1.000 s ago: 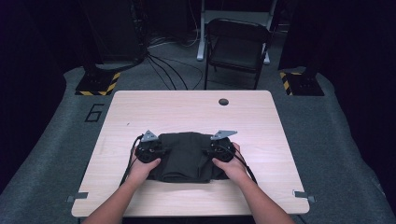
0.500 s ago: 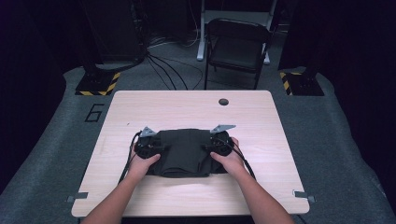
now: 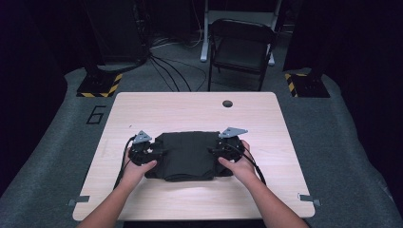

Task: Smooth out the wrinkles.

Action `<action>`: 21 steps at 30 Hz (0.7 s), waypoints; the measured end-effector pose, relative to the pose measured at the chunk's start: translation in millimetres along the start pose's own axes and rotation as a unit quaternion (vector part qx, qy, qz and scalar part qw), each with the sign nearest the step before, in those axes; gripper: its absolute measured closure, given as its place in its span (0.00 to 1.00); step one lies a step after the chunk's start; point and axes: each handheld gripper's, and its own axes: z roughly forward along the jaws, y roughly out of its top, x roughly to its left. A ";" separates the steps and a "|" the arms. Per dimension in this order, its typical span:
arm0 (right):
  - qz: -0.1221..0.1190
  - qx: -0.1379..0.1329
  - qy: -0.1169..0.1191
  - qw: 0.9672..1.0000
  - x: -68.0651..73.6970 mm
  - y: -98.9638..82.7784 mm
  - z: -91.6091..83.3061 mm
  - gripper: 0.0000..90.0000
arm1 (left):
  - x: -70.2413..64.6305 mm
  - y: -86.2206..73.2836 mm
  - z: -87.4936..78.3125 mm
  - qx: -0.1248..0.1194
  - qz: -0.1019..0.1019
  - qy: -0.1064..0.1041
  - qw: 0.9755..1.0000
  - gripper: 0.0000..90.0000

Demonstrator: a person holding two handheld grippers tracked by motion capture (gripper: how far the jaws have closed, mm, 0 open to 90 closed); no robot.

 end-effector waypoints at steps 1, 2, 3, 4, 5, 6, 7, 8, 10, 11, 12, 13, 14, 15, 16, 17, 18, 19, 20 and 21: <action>-0.007 -0.006 0.002 1.000 3.3 0.8 -3.2 0.50 | -2.2 -0.3 -2.1 0.002 0.004 -0.003 1.000 0.49; -0.010 -0.010 0.006 1.000 7.4 1.4 -6.5 0.50 | -4.5 -0.8 -3.8 0.002 0.009 -0.006 1.000 0.49; -0.018 -0.015 0.015 1.000 11.0 1.5 -9.0 0.51 | -7.0 -1.5 -4.9 0.003 0.013 -0.009 1.000 0.48; -0.027 -0.018 0.025 0.999 14.4 1.1 -10.7 0.51 | -9.0 -2.0 -6.2 0.009 0.020 -0.011 1.000 0.48; -0.028 -0.015 0.035 0.999 18.4 -0.5 -12.0 0.51 | -11.2 -3.0 -7.0 0.013 0.024 -0.013 1.000 0.48; -0.036 -0.012 0.046 0.998 20.8 -2.7 -12.3 0.52 | -13.2 -4.1 -7.3 0.017 0.030 -0.015 0.999 0.47; -0.038 -0.007 0.052 0.998 23.6 -5.8 -12.3 0.52 | -15.8 -6.1 -7.6 0.019 0.037 -0.014 0.999 0.47; -0.046 0.001 0.057 0.997 25.7 -10.4 -11.7 0.53 | -17.2 -7.7 -7.6 0.022 0.037 -0.017 0.999 0.47; -0.057 0.013 0.060 0.996 27.3 -16.9 -10.5 0.54 | -19.6 -12.0 -6.3 0.036 0.051 -0.018 0.998 0.46; -0.061 0.021 0.062 0.996 27.1 -22.5 -9.6 0.54 | -20.6 -14.5 -4.7 0.045 0.056 -0.018 0.997 0.46; -0.060 0.026 0.062 0.996 26.1 -26.5 -8.7 0.55 | -22.0 -17.3 -2.9 0.052 0.058 -0.015 0.997 0.46; -0.060 0.030 0.060 0.996 24.4 -29.8 -7.8 0.56 | -22.1 -19.5 -2.2 0.058 0.061 -0.017 0.996 0.45; -0.055 0.034 0.061 0.996 23.0 -32.8 -7.5 0.57 | -21.9 -21.2 -1.8 0.061 0.062 -0.016 0.996 0.45; -0.050 0.035 0.060 0.996 22.4 -35.0 -6.7 0.58 | -21.1 -22.5 -2.1 0.062 0.064 -0.016 0.996 0.46; -0.053 0.038 0.059 0.996 21.2 -37.2 -5.9 0.58 | -20.7 -24.1 -2.5 0.060 0.058 -0.019 0.996 0.46; -0.058 0.041 0.061 0.996 19.8 -39.0 -4.5 0.59 | -19.2 -25.5 -2.9 0.059 0.056 -0.020 0.996 0.46; -0.054 0.046 0.061 0.996 19.6 -41.5 -3.4 0.59 | -17.4 -26.8 -3.4 0.065 0.059 -0.020 0.996 0.46; -0.054 0.051 0.061 0.995 19.0 -43.5 -1.3 0.59 | -16.9 -29.1 -2.7 0.064 0.055 -0.021 0.996 0.46; -0.058 0.052 0.060 0.995 18.4 -45.6 0.5 0.59 | -16.0 -31.1 -2.0 0.063 0.056 -0.021 0.996 0.46; -0.055 0.055 0.062 0.995 18.4 -47.4 1.2 0.59 | -14.9 -33.1 -1.0 0.063 0.058 -0.024 0.996 0.46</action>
